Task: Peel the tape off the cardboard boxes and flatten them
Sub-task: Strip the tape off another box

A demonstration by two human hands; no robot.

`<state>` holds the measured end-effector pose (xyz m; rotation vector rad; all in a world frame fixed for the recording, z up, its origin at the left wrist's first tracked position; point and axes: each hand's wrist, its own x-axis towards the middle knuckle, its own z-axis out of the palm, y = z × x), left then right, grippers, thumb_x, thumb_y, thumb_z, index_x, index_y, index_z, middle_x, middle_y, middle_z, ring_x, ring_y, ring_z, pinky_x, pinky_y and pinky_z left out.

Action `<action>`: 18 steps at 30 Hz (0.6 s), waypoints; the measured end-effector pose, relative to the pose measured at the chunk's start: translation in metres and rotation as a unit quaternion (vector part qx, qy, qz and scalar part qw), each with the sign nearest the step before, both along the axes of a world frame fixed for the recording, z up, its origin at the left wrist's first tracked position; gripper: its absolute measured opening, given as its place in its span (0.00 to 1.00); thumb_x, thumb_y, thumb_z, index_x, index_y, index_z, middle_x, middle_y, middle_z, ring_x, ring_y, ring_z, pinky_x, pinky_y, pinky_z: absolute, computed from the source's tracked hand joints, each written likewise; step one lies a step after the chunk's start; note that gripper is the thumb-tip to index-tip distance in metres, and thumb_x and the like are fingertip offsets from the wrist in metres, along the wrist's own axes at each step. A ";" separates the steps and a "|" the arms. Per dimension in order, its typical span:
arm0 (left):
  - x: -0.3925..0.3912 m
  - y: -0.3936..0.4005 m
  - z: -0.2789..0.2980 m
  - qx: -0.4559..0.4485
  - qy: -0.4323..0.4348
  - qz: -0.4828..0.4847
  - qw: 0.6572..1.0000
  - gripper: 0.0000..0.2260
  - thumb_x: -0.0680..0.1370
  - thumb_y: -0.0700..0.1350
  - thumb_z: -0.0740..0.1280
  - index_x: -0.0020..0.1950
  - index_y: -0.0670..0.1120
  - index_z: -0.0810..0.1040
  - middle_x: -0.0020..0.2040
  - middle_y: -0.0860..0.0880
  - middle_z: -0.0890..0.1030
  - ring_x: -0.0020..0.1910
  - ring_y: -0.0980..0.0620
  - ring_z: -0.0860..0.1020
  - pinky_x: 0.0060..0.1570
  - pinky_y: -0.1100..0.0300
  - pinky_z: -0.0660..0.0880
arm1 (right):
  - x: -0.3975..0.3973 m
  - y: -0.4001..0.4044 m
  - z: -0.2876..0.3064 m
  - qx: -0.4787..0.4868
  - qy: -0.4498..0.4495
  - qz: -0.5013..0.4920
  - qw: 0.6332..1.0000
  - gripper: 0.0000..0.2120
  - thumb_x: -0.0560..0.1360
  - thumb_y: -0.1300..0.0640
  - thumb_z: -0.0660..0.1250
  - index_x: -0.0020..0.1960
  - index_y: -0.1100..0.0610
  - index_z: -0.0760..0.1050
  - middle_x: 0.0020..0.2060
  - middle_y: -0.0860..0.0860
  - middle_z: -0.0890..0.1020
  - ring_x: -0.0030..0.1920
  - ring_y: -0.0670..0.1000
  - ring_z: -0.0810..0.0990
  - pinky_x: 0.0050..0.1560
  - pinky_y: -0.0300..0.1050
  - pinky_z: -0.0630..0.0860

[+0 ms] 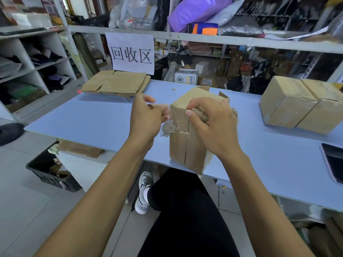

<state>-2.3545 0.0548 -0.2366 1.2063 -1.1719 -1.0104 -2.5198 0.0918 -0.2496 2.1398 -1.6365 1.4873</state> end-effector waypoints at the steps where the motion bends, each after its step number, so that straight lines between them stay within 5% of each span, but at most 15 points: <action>1: -0.001 0.003 0.000 -0.016 0.001 -0.001 1.000 0.09 0.80 0.34 0.63 0.52 0.48 0.72 0.41 0.45 0.83 0.35 0.54 0.81 0.42 0.60 0.81 | 0.000 0.000 0.000 -0.001 0.003 -0.007 1.000 0.06 0.77 0.50 0.66 0.47 0.50 0.79 0.46 0.42 0.83 0.50 0.50 0.78 0.63 0.52 0.65; 4: -0.004 0.012 -0.002 -0.086 -0.104 0.011 0.991 0.10 0.82 0.38 0.61 0.51 0.49 0.79 0.42 0.49 0.83 0.40 0.55 0.82 0.43 0.60 0.80 | 0.000 0.001 0.001 -0.001 0.018 -0.021 1.000 0.08 0.77 0.48 0.65 0.47 0.50 0.79 0.46 0.42 0.83 0.50 0.50 0.78 0.61 0.46 0.63; 7: -0.006 0.023 -0.012 -0.129 -0.152 0.028 0.979 0.14 0.84 0.52 0.58 0.50 0.48 0.81 0.45 0.51 0.83 0.46 0.53 0.81 0.48 0.57 0.77 | 0.001 0.002 -0.001 -0.001 0.039 -0.031 0.999 0.13 0.76 0.42 0.63 0.49 0.50 0.79 0.47 0.42 0.83 0.52 0.51 0.78 0.64 0.54 0.67; 12: -0.005 0.036 -0.021 -0.125 -0.176 0.010 0.976 0.10 0.79 0.49 0.70 0.59 0.47 0.76 0.63 0.51 0.73 0.58 0.61 0.74 0.47 0.81 0.67 | 0.006 -0.001 -0.003 0.011 0.073 -0.051 0.996 0.21 0.72 0.34 0.68 0.52 0.49 0.81 0.51 0.42 0.83 0.55 0.52 0.77 0.60 0.50 0.70; 15: -0.002 0.036 -0.023 -0.116 -0.161 0.001 0.980 0.12 0.77 0.45 0.74 0.56 0.47 0.76 0.52 0.53 0.82 0.47 0.65 0.80 0.44 0.74 0.73 | 0.008 0.000 -0.006 0.004 0.063 -0.065 0.996 0.21 0.73 0.38 0.69 0.57 0.51 0.84 0.57 0.46 0.84 0.58 0.54 0.77 0.63 0.56 0.71; 18: -0.003 0.034 -0.022 -0.100 -0.199 0.064 0.973 0.07 0.76 0.45 0.73 0.48 0.48 0.77 0.44 0.55 0.82 0.44 0.54 0.82 0.46 0.53 0.80 | 0.016 0.004 -0.012 -0.007 0.035 -0.080 0.996 0.20 0.73 0.41 0.70 0.57 0.52 0.85 0.58 0.47 0.85 0.59 0.54 0.79 0.67 0.62 0.68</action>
